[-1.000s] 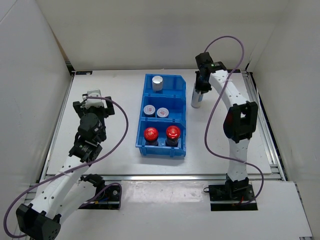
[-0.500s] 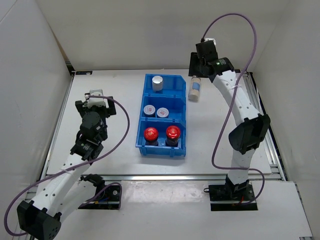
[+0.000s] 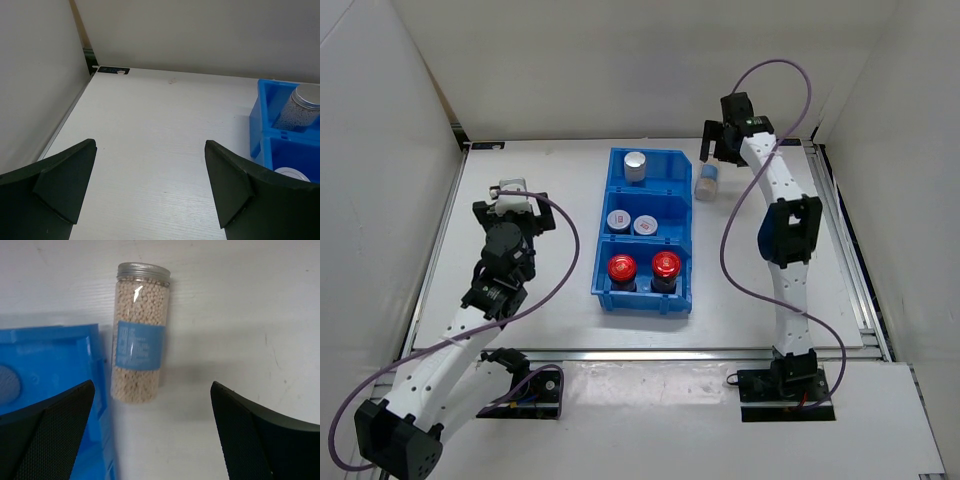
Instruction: Organize the condiment bottles
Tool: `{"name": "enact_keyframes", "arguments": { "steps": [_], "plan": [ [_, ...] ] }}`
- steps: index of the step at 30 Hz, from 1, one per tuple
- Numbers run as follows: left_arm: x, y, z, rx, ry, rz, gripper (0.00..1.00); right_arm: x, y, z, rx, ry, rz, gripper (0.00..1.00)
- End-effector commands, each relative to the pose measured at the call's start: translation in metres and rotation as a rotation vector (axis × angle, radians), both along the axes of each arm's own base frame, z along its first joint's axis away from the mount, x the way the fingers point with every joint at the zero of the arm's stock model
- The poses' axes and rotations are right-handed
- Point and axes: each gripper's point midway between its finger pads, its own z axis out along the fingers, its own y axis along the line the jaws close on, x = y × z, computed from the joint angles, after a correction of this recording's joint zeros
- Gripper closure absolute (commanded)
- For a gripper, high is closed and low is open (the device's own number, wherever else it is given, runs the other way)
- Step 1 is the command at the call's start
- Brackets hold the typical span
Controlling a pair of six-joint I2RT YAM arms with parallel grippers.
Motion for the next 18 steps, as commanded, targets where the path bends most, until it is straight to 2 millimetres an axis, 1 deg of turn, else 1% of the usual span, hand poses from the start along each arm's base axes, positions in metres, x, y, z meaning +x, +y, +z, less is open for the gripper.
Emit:
{"name": "enact_keyframes", "arguments": {
  "steps": [1,2,3,4,5,6,7,9,10,11,12,13,14,15,16,17,18],
  "plan": [
    [0.005,-0.01,-0.004,-0.021,0.019,-0.041,0.0,0.025,0.006,0.011,0.042,-0.071,0.05,0.0],
    [0.004,-0.014,-0.004,-0.02,0.02,-0.052,0.0,0.033,0.005,0.016,0.065,-0.096,0.041,0.0],
    [0.006,-0.017,-0.003,-0.03,0.021,-0.061,0.0,0.041,0.001,0.005,0.084,-0.092,0.032,0.0],
    [0.006,-0.017,-0.003,-0.03,0.021,-0.061,0.0,0.046,0.001,0.003,0.111,-0.097,0.035,0.0],
    [0.008,-0.02,-0.006,-0.036,0.027,-0.072,0.0,0.046,0.008,-0.003,0.147,-0.085,0.05,0.0],
    [0.008,-0.023,-0.006,-0.036,0.028,-0.081,0.0,0.051,0.005,-0.003,0.177,-0.091,0.029,0.0],
    [0.009,-0.024,-0.008,-0.033,0.036,-0.081,0.0,0.056,0.002,-0.013,0.191,-0.085,0.019,0.0],
    [0.01,-0.031,-0.007,-0.032,0.036,-0.101,0.0,0.059,0.007,-0.024,0.212,-0.072,0.027,0.0],
    [0.01,-0.033,-0.007,-0.032,0.037,-0.112,0.0,0.064,0.004,-0.033,0.228,-0.068,0.02,0.0],
    [0.01,-0.033,-0.007,-0.032,0.037,-0.112,0.0,0.066,0.004,-0.038,0.234,-0.062,0.012,0.0],
    [0.009,-0.038,-0.007,-0.043,0.036,-0.13,0.0,0.065,0.006,-0.047,0.238,-0.047,0.017,0.0],
    [0.011,-0.039,-0.01,-0.039,0.044,-0.13,0.0,0.067,0.001,-0.055,0.247,-0.037,-0.005,0.0],
    [0.011,-0.039,-0.01,-0.039,0.044,-0.13,0.0,0.067,0.001,-0.055,0.254,-0.036,-0.013,0.0],
    [0.01,-0.042,-0.01,-0.039,0.044,-0.141,0.0,0.066,0.003,-0.068,0.258,-0.012,-0.009,0.0],
    [0.01,-0.042,-0.01,-0.039,0.044,-0.141,0.0,0.069,0.004,-0.067,0.266,-0.022,-0.014,0.0],
    [0.01,-0.042,-0.01,-0.039,0.044,-0.141,0.0,0.068,0.004,-0.077,0.263,-0.006,-0.016,0.0],
    [0.01,-0.042,-0.01,-0.039,0.044,-0.141,0.0,0.069,0.004,-0.081,0.271,-0.001,-0.026,0.0]
  ]
}}
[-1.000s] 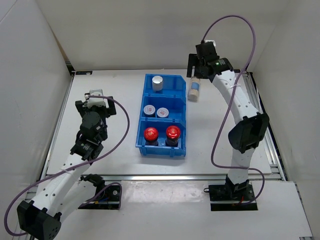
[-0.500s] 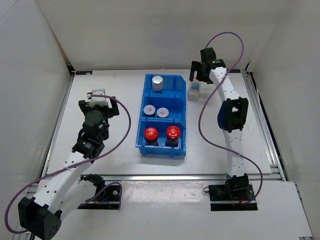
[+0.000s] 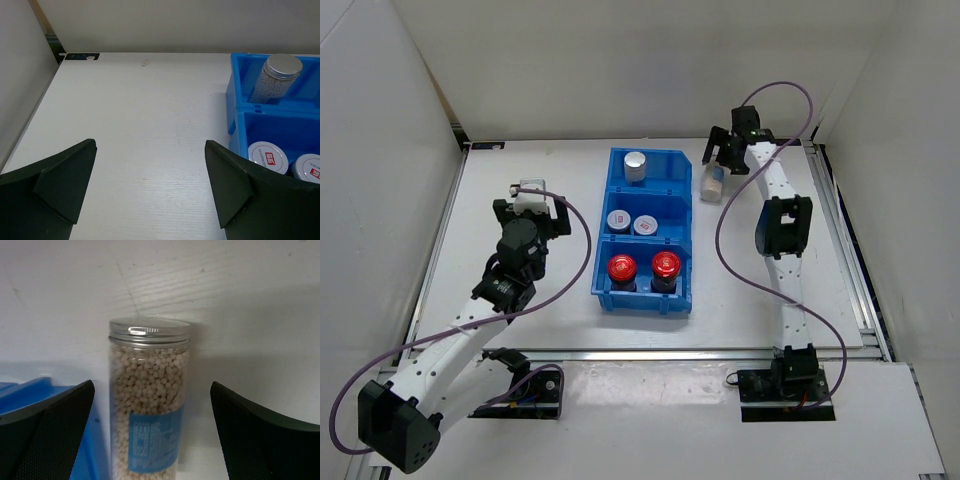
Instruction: Organize the condiment bottles
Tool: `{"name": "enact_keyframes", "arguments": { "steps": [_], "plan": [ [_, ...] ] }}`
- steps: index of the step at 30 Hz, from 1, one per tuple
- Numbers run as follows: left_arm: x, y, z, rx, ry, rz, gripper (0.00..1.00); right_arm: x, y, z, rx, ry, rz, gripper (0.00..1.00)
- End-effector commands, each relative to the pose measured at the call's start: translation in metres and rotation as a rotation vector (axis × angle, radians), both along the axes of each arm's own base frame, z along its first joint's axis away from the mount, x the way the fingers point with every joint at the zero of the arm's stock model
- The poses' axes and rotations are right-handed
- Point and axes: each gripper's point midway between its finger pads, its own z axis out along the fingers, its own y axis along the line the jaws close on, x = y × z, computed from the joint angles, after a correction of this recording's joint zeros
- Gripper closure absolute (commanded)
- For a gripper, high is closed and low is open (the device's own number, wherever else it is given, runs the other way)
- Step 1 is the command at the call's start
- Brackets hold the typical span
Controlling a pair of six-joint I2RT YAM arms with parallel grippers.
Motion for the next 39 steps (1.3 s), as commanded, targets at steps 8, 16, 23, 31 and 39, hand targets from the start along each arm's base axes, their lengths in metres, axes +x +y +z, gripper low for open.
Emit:
{"name": "enact_keyframes", "arguments": {
  "steps": [8,16,23,31,39],
  "plan": [
    [0.0,-0.006,0.017,-0.033,-0.035,-0.027,0.0,-0.001,0.006,-0.036,0.072,0.075,-0.042,0.27],
    [0.003,-0.008,0.009,-0.029,-0.01,-0.026,0.0,-0.068,-0.002,-0.075,0.078,0.342,-0.078,0.85],
    [0.002,-0.008,0.007,-0.033,-0.003,-0.025,0.0,-0.173,-0.016,-0.072,-0.038,0.505,-0.085,0.82],
    [0.002,-0.008,0.011,-0.038,-0.011,-0.025,0.0,-0.197,-0.027,-0.047,-0.098,0.472,-0.086,0.18],
    [0.005,-0.01,0.004,-0.025,0.013,-0.025,0.0,-0.152,-0.031,-0.028,-0.074,0.432,-0.087,0.13]
  ]
}}
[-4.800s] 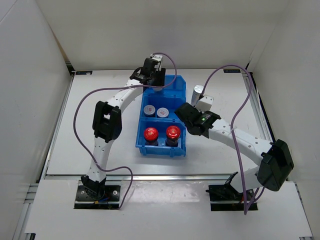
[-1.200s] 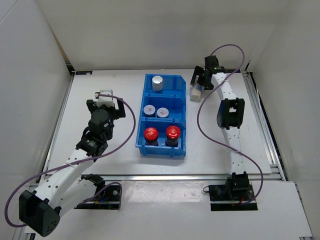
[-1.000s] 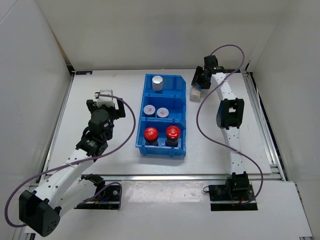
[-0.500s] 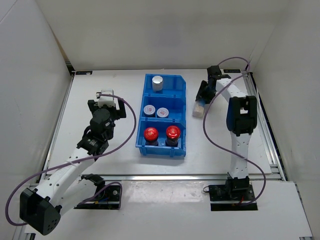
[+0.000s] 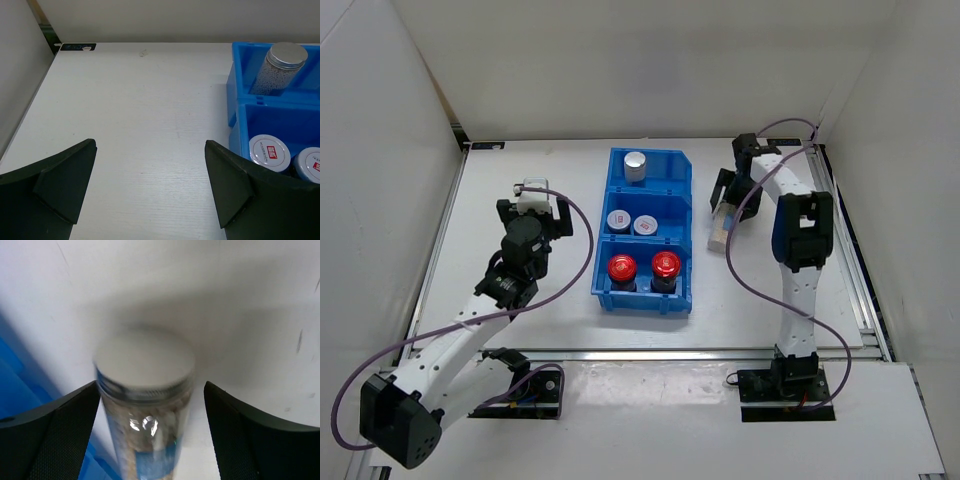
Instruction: Organize the condiment bottles
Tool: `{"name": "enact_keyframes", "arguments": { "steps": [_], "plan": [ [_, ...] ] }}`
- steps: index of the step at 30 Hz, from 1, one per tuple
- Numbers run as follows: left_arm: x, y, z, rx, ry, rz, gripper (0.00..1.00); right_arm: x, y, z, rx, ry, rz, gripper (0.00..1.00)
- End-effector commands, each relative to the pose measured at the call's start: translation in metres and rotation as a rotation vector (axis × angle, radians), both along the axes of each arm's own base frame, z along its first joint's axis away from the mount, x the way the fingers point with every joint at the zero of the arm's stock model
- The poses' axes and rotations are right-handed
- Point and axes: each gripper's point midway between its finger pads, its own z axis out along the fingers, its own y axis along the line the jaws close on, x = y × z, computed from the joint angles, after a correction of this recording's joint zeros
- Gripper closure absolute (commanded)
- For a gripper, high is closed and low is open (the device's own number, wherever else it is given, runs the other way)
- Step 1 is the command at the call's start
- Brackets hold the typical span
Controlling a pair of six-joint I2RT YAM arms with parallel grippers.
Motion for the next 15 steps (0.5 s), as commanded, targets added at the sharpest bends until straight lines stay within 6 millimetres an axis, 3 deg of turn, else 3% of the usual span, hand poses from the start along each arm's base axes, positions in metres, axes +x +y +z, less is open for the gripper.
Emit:
{"name": "enact_keyframes", "arguments": {
  "steps": [1,6,8,9,12,13,15],
  "plan": [
    [0.002,-0.006,0.015,-0.023,-0.025,-0.021,0.0,0.021,-0.009,0.006,-0.012,-0.003,0.006,0.15],
    [0.002,-0.006,0.015,-0.023,-0.025,-0.021,0.0,0.033,-0.017,-0.005,-0.017,0.019,-0.003,0.25],
    [0.003,-0.007,0.012,-0.018,-0.017,-0.021,0.0,0.032,-0.02,-0.007,-0.008,0.03,-0.011,0.37],
    [0.003,-0.007,0.012,-0.018,-0.017,-0.021,0.0,0.029,-0.021,-0.006,-0.008,0.033,-0.011,0.37],
    [0.003,-0.007,0.012,-0.018,-0.017,-0.021,0.0,0.017,-0.02,-0.006,-0.001,0.049,-0.009,0.5],
    [0.003,-0.007,0.012,-0.018,-0.017,-0.021,0.0,0.018,-0.02,0.0,0.001,0.028,-0.009,0.6],
    [0.003,-0.007,0.012,-0.018,-0.017,-0.021,0.0,0.012,-0.023,0.001,-0.008,0.03,-0.011,0.68]
  ]
}}
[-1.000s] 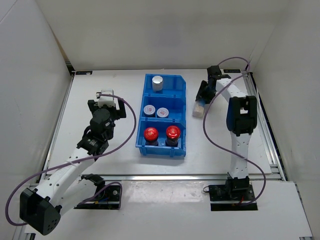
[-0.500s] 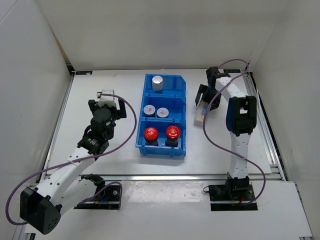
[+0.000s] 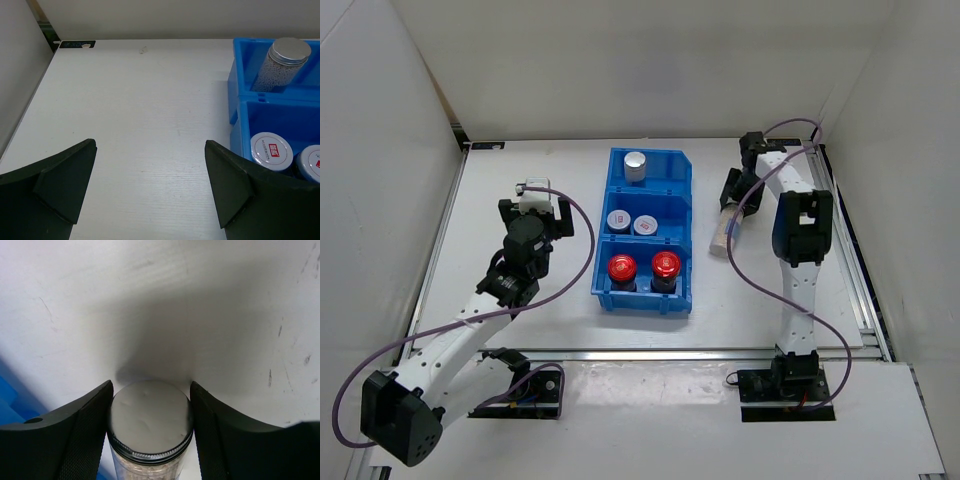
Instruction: Organize the condiment bottles
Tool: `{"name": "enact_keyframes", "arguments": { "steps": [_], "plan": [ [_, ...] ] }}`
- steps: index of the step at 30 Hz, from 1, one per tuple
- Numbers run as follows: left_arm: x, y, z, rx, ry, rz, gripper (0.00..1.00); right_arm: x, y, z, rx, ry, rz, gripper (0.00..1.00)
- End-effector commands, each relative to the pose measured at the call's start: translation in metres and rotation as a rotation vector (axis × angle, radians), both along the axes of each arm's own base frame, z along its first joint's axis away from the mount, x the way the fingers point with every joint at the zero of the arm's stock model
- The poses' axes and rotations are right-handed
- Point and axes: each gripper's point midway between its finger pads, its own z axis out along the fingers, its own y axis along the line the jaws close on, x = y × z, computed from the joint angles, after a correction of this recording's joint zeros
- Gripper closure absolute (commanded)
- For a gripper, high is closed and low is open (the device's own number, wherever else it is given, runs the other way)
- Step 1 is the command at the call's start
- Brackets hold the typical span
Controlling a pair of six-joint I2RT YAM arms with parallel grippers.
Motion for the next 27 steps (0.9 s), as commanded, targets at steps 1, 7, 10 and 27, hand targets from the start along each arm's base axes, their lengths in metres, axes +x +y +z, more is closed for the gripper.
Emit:
{"name": "enact_keyframes", "arguments": {
  "steps": [1,7,10,27],
  "plan": [
    [0.001,-0.005,0.018,-0.027,-0.033,-0.02,0.0,-0.014,-0.004,0.022,-0.004,-0.01,0.005,0.75],
    [0.001,-0.005,0.018,-0.027,-0.033,-0.02,0.0,-0.005,0.001,0.084,-0.035,-0.184,0.016,0.88],
    [0.001,-0.005,0.018,-0.027,-0.033,-0.02,0.0,-0.003,0.006,0.119,-0.077,-0.283,0.032,0.94],
    [0.0,-0.005,0.021,-0.041,-0.042,-0.019,0.0,-0.045,0.028,0.142,-0.28,-0.456,0.111,1.0]
  ]
}}
